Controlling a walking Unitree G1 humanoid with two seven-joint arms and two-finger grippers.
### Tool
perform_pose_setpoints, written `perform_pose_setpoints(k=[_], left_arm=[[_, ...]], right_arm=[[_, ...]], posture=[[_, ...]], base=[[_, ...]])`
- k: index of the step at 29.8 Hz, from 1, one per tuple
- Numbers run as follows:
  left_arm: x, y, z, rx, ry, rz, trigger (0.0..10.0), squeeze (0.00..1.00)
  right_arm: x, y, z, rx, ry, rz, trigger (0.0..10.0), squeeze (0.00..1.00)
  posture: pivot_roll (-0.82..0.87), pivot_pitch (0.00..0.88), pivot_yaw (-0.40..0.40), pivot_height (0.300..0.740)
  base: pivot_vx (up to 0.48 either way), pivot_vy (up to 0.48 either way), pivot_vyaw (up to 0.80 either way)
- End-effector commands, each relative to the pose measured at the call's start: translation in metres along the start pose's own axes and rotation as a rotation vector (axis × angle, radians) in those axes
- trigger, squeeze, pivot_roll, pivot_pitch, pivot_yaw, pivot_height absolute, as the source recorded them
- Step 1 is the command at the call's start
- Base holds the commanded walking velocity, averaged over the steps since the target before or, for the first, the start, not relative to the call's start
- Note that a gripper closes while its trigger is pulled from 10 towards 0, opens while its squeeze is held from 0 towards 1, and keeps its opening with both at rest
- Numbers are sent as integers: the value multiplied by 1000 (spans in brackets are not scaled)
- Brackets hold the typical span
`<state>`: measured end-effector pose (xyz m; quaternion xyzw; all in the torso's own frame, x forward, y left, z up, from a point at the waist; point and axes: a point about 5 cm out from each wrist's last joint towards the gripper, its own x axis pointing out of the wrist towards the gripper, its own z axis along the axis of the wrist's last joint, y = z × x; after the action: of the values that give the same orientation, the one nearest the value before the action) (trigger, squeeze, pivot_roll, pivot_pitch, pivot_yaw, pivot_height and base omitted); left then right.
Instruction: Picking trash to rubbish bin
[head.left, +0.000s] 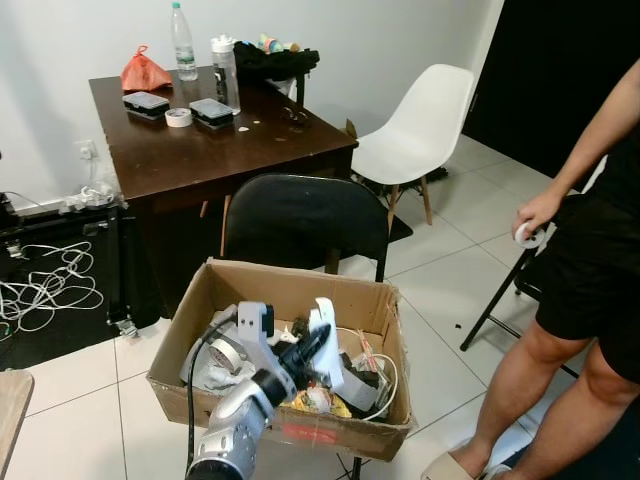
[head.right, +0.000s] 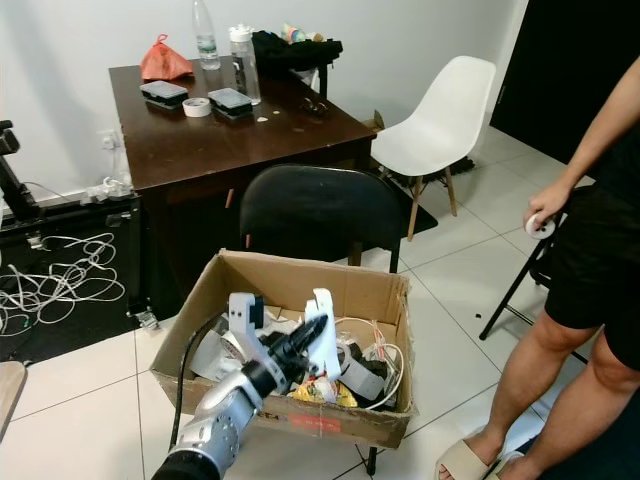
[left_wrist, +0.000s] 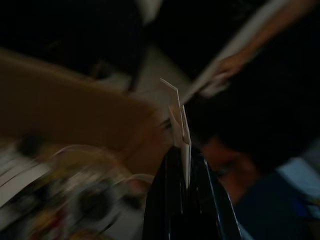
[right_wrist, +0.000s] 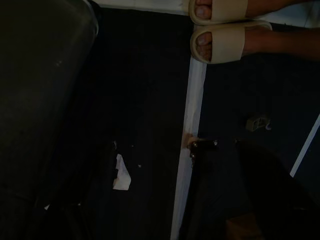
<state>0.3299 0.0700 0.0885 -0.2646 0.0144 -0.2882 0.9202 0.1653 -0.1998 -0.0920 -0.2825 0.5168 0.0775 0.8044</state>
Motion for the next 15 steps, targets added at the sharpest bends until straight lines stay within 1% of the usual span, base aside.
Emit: perform_pose_setpoints(k=[1, 5, 7, 8, 10, 11, 13, 15], left_arm=[[7, -5, -2, 16, 10, 39, 10000, 0], [9, -6, -4, 41, 22, 70, 10000, 0], [10, -3, -5, 63, 29, 127, 10000, 0], [10, -3, -5, 63, 29, 127, 10000, 0], [12, 0, -5, 92, 34, 181, 10000, 0], [12, 0, -5, 92, 34, 181, 10000, 0], [15, 0, -3, 101, 36, 200, 10000, 0], [21, -3, -1, 114, 37, 209, 10000, 0]], right_arm=[[-1, 10, -6, -4, 21, 28, 10000, 0], [-1, 11, -5, -2, 21, 28, 10000, 0], [-1, 12, -5, 2, 23, 28, 10000, 0], [-1, 12, -5, 2, 23, 28, 10000, 0], [-1, 12, -6, 5, 25, 28, 10000, 0], [-1, 12, -6, 5, 25, 28, 10000, 0], [-1, 12, -6, 6, 26, 28, 10000, 0], [-1, 12, -6, 10, 27, 29, 10000, 0]], posture=[[-92, 180, 38, 740], [-100, 181, 44, 740], [-107, 182, 50, 740], [-107, 182, 50, 740], [-110, 184, 51, 740], [-110, 184, 51, 740], [-113, 185, 51, 740], [-117, 188, 54, 740]], base=[[0, 0, 0], [0, 0, 0], [0, 0, 0], [0, 0, 0], [0, 0, 0], [0, 0, 0], [0, 0, 0], [0, 0, 0]])
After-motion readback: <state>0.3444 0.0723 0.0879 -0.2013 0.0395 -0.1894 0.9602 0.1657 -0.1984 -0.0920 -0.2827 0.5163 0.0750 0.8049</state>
